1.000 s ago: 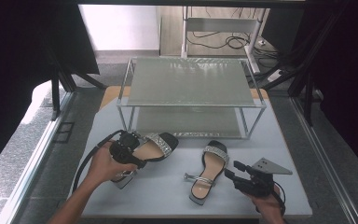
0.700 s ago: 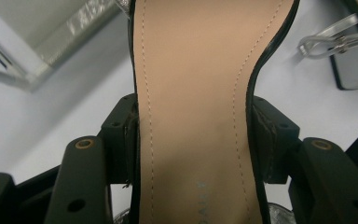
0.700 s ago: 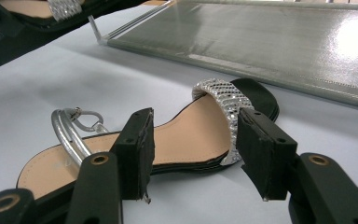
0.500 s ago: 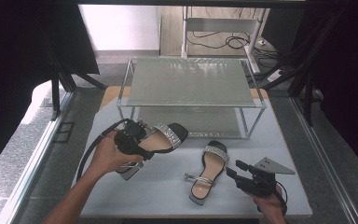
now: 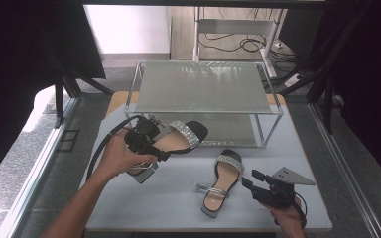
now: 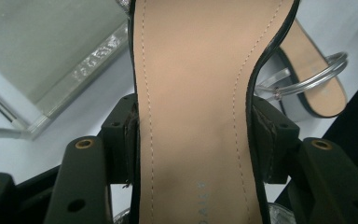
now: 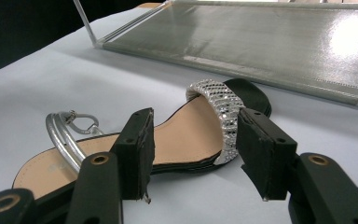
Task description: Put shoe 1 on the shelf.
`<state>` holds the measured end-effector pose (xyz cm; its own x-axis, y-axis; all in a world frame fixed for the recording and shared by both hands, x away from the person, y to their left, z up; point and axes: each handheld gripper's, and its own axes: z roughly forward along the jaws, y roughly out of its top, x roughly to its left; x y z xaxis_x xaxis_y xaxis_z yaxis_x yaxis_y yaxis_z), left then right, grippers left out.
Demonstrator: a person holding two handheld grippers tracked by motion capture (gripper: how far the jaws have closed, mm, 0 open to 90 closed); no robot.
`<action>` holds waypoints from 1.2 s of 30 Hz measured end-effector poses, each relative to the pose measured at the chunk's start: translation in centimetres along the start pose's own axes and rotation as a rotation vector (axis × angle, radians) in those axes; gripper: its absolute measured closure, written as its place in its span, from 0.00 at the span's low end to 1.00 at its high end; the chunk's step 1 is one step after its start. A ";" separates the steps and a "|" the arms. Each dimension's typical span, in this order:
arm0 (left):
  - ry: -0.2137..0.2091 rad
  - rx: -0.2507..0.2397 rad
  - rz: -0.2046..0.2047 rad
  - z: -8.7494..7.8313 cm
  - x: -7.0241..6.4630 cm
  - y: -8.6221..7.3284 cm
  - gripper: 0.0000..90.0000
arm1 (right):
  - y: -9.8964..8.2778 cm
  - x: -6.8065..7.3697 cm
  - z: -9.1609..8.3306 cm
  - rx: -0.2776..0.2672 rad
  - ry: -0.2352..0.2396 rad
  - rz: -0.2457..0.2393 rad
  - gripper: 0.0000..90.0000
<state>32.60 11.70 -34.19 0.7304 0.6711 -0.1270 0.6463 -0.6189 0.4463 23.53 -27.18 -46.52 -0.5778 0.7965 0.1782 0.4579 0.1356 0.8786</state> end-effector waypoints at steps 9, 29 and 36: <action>-0.017 -0.014 0.002 -0.9 0.1 1.1 0.47 | 0.1 0.0 -0.1 -0.002 -0.003 0.001 0.52; -0.037 -0.048 0.002 -3.3 0.1 4.5 0.47 | 0.1 -0.3 -0.2 0.002 -0.010 -0.002 0.52; -0.034 -0.041 -0.004 -3.4 0.5 5.6 0.47 | 0.1 -0.4 -0.2 0.001 -0.010 0.006 0.52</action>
<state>35.86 9.94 -28.75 0.7355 0.6587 -0.1585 0.6401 -0.5989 0.4812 23.61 -27.59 -46.43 -0.5682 0.8033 0.1784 0.4618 0.1318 0.8771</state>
